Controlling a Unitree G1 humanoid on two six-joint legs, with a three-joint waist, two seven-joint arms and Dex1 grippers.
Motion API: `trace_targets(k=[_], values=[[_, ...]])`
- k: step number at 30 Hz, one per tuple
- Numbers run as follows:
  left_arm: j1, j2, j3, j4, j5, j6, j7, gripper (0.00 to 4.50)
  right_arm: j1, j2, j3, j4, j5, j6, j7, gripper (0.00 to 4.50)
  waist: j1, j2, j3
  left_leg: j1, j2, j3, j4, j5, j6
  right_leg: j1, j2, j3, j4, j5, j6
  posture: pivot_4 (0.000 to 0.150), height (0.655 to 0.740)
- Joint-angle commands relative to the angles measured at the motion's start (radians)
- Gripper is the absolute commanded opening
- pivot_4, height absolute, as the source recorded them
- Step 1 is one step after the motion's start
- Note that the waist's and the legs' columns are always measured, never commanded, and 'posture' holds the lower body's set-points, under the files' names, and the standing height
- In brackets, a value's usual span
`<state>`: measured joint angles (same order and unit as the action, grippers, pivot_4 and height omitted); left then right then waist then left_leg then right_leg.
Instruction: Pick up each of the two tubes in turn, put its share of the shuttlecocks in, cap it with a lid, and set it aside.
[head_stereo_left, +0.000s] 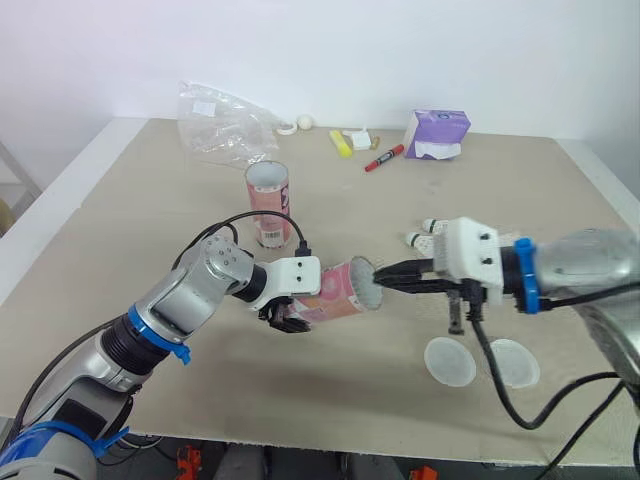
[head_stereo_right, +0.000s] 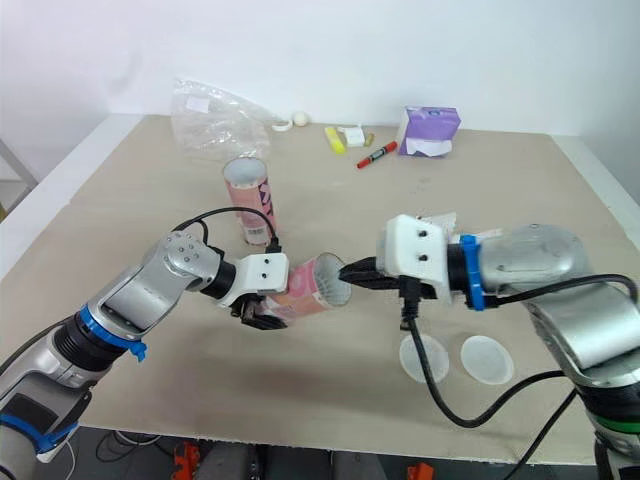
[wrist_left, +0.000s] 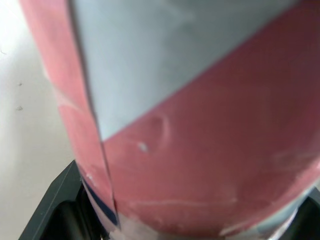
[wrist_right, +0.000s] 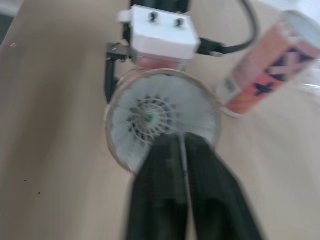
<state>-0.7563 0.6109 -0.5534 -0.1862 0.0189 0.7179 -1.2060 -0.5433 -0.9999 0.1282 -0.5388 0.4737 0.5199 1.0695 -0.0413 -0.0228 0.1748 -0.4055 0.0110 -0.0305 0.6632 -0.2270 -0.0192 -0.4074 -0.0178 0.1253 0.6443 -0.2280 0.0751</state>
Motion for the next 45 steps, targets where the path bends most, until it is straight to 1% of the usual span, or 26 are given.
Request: trace_targets(k=[1,7,12,18,23,25,29,31,33,37,41,42,45], values=[[0.013,-0.005,-0.034,0.027,0.031,0.004,0.027,3.21,-0.083,0.042,0.086,0.033,-0.068,-0.013,0.030,0.10,0.001,0.000,0.000,0.000,0.000,0.000,0.000,0.000,0.000,0.000,0.000,0.000,0.000,0.000,0.000,0.150,0.7400],[0.011,-0.008,-0.034,0.033,0.033,-0.001,0.028,3.21,-0.191,0.143,0.262,0.124,-0.204,-0.047,0.082,0.10,0.002,0.001,0.000,0.000,0.000,0.000,0.000,0.001,0.001,0.000,0.000,-0.001,0.000,0.000,0.000,0.150,0.7400],[0.013,-0.010,-0.033,0.034,0.035,0.000,0.031,3.21,-0.268,0.227,0.396,0.248,-0.350,-0.127,0.131,0.10,0.001,0.001,0.000,0.000,0.000,0.000,0.000,0.001,0.001,0.000,0.000,-0.001,0.000,0.000,0.000,0.150,0.7400],[0.017,-0.008,-0.029,0.032,0.034,0.004,0.034,3.21,-0.288,0.300,0.423,0.296,-0.392,-0.144,0.174,0.10,-0.005,0.000,-0.003,0.004,0.002,-0.001,0.000,0.002,0.003,0.002,0.002,-0.002,0.002,0.002,-0.001,0.150,0.7400],[0.020,-0.010,-0.025,0.026,0.034,0.011,0.037,3.21,-0.285,0.345,0.416,0.322,-0.417,-0.167,0.199,0.10,-0.009,0.000,-0.004,0.007,0.004,0.000,-0.001,0.004,0.005,0.002,0.003,-0.002,0.002,0.005,-0.004,0.150,0.7400],[0.022,-0.008,-0.025,0.029,0.036,0.008,0.038,3.21,-0.286,0.346,0.382,0.323,-0.409,-0.159,0.209,0.10,-0.010,0.001,-0.004,0.009,0.004,0.000,-0.002,0.004,0.005,0.002,0.004,-0.002,0.002,0.005,-0.004,0.150,0.7400],[0.029,-0.002,-0.025,0.033,0.041,-0.008,0.039,3.21,-0.287,0.289,0.275,0.302,-0.367,-0.136,0.226,0.10,-0.006,0.001,-0.004,0.010,0.004,0.000,-0.006,0.006,0.006,0.002,0.004,-0.002,0.002,0.005,-0.005,0.150,0.7400],[0.028,-0.002,-0.023,0.042,0.043,-0.017,0.040,3.21,-0.263,0.245,0.162,0.248,-0.284,-0.077,0.232,0.10,-0.002,0.001,-0.004,0.009,0.003,0.000,-0.006,0.006,0.006,0.002,0.003,-0.002,0.002,0.005,-0.005,0.150,0.7400],[0.028,-0.004,-0.021,0.051,0.045,-0.025,0.041,3.21,-0.230,0.191,0.075,0.202,-0.221,-0.037,0.240,0.10,0.002,0.001,-0.004,0.002,0.000,-0.001,-0.006,0.006,0.005,-0.001,-0.001,-0.002,0.002,0.003,-0.002,0.150,0.7400],[0.030,-0.004,-0.020,0.063,0.047,-0.040,0.042,3.21,-0.170,0.120,-0.013,0.153,-0.154,0.008,0.240,0.10,0.003,0.001,-0.003,0.001,-0.002,0.000,-0.006,0.006,0.005,0.000,-0.004,-0.003,0.001,0.002,0.000,0.150,0.7400],[0.037,-0.012,-0.012,0.098,0.047,-0.080,0.051,3.21,-0.070,0.053,-0.191,0.117,-0.035,0.095,0.219,0.10,0.005,0.000,-0.003,0.001,-0.002,0.000,-0.006,0.006,0.005,0.000,-0.005,-0.004,0.001,0.002,0.000,0.150,0.7400],[0.043,-0.021,-0.002,0.110,0.040,-0.101,0.057,3.21,-0.054,0.044,-0.229,0.114,-0.014,0.119,0.207,0.10,0.005,0.000,-0.003,0.001,-0.002,0.001,-0.006,0.006,0.005,0.000,-0.005,-0.004,0.001,0.002,0.000,0.150,0.7400],[0.071,-0.097,0.076,0.155,-0.035,-0.194,0.088,3.21,0.011,0.024,-0.326,0.109,0.018,0.165,0.168,0.10,0.010,0.001,-0.003,0.001,-0.001,0.000,-0.006,0.007,0.006,0.001,-0.005,-0.005,0.001,0.002,0.000,0.150,0.7400]])
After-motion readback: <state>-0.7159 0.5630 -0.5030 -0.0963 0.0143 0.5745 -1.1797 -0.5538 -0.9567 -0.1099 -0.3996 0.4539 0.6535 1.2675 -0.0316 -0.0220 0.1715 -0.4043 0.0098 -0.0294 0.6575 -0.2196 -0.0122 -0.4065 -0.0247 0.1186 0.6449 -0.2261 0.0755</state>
